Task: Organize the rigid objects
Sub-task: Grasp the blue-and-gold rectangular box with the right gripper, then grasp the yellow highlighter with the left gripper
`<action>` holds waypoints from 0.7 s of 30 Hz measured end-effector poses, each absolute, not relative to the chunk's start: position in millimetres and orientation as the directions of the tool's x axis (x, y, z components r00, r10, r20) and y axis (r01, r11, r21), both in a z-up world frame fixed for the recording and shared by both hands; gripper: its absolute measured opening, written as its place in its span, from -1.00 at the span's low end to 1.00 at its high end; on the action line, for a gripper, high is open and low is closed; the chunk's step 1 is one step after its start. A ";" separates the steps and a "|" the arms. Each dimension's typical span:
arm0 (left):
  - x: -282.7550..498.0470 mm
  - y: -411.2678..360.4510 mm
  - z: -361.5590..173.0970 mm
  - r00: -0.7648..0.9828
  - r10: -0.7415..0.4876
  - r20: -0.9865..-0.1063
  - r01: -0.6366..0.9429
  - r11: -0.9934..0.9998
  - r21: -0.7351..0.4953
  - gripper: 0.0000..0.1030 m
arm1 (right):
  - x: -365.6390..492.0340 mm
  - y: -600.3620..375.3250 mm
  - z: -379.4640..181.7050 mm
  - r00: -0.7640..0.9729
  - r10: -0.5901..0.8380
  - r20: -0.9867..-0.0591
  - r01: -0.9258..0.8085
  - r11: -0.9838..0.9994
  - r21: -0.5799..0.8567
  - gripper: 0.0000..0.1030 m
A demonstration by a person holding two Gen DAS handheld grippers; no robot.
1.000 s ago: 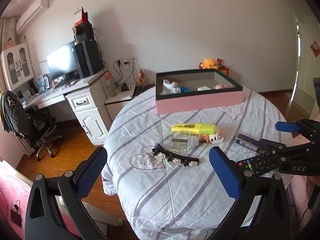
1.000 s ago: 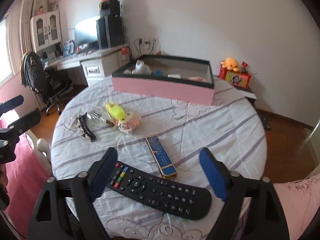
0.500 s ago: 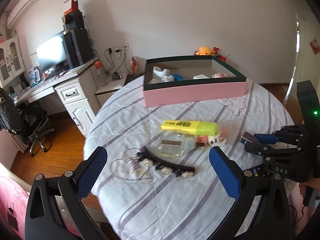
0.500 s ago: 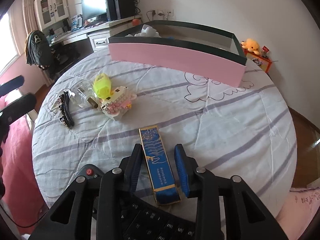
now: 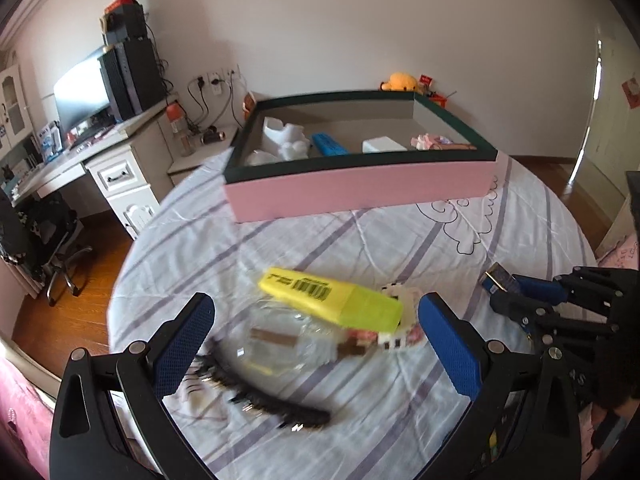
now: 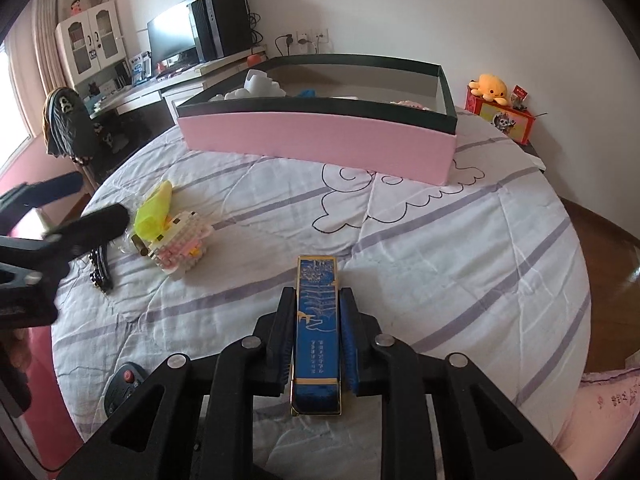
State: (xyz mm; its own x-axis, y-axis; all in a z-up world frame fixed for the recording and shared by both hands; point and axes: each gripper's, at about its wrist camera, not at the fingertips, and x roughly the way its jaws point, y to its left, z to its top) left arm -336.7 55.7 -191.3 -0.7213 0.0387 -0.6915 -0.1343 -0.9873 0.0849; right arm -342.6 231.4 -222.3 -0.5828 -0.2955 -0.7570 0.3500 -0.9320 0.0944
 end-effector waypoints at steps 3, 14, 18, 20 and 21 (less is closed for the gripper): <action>-348.6 60.3 -202.0 -0.702 0.009 -0.712 -0.123 -0.986 0.109 1.00 | -345.0 231.6 -223.3 -0.579 -0.304 -0.757 0.357 -0.929 0.099 -0.59; -354.1 10.4 -212.6 -0.670 -0.072 -0.738 -0.012 -0.994 0.108 1.00 | -350.1 232.6 -225.7 -0.572 -0.330 -0.751 0.365 -0.922 0.127 -0.59; -358.4 -0.8 -216.7 -0.660 -0.101 -0.745 0.023 -0.993 0.115 1.00 | -351.6 232.3 -226.1 -0.573 -0.333 -0.749 0.364 -0.922 0.131 -0.59; -363.3 -4.1 -215.1 -0.661 -0.092 -0.744 0.026 -0.995 0.099 1.00 | -351.8 232.5 -226.2 -0.573 -0.331 -0.750 0.365 -0.922 0.129 -0.59; -366.7 -5.0 -214.2 -0.661 -0.092 -0.745 0.031 -0.995 0.096 1.00 | -352.1 232.1 -226.1 -0.573 -0.330 -0.750 0.364 -0.922 0.128 -0.59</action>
State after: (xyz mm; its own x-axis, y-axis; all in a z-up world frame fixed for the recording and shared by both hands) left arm -366.7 -5.0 -214.2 -0.6608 -0.0922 -0.7448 0.0308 -0.9949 0.0958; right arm -352.1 232.2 -226.1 -0.5728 -0.3304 -0.7501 0.3642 -0.9224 0.1281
